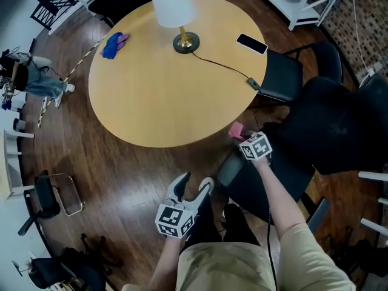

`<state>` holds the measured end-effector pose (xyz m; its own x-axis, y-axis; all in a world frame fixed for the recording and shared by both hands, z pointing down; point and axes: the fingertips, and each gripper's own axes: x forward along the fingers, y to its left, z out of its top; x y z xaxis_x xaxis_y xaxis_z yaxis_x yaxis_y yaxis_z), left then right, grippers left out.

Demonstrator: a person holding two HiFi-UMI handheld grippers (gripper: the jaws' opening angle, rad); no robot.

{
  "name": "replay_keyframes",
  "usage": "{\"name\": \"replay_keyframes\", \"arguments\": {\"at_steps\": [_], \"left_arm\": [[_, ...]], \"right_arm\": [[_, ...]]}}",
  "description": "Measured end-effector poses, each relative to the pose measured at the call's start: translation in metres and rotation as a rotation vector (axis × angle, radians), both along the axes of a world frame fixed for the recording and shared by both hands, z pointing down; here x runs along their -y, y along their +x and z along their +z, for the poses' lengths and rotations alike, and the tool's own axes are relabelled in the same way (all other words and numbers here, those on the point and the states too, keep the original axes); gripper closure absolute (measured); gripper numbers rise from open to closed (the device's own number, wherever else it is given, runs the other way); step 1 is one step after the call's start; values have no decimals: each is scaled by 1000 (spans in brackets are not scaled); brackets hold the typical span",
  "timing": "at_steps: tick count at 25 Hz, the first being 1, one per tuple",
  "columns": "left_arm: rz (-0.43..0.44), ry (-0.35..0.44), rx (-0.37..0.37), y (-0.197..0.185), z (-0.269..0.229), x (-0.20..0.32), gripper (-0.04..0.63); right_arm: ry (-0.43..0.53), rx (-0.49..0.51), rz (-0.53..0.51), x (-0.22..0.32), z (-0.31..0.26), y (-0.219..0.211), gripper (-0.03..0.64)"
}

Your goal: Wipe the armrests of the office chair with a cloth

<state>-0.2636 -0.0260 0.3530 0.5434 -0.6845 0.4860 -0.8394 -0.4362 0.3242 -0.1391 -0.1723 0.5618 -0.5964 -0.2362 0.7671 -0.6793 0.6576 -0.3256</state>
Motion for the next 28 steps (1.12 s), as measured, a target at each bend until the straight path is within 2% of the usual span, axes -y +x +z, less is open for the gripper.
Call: {"name": "replay_keyframes", "arguments": {"at_steps": [3, 5, 8, 10, 11, 14, 18, 22, 24, 26, 28], "left_arm": [[24, -4, 5, 10, 4, 5, 313], [55, -3, 15, 15, 5, 7, 313], [111, 16, 59, 22, 4, 10, 313], [142, 22, 65, 30, 2, 14, 313], [156, 26, 61, 35, 1, 17, 313], [209, 48, 55, 53, -3, 28, 313], [298, 66, 46, 90, 4, 42, 313], [410, 72, 76, 129, 20, 49, 313], [451, 74, 79, 148, 28, 55, 313], [487, 71, 85, 164, 40, 62, 313], [513, 68, 92, 177, 52, 68, 311]], "right_arm": [[-56, 88, -130, -43, -4, -32, 556], [-110, 156, -289, -91, -8, -57, 557], [-154, 178, -481, -152, -12, -78, 555], [-177, 217, -501, -177, -16, -81, 555], [-180, 255, -476, -184, -21, -79, 555], [-125, 382, -288, -176, -42, -57, 555], [-52, 444, 48, -151, -48, 17, 555], [-131, 625, 543, -142, -26, 109, 554], [-166, 710, 721, -142, -6, 139, 552], [-173, 767, 798, -138, 14, 146, 552], [-174, 831, 818, -127, 29, 138, 552]]}}
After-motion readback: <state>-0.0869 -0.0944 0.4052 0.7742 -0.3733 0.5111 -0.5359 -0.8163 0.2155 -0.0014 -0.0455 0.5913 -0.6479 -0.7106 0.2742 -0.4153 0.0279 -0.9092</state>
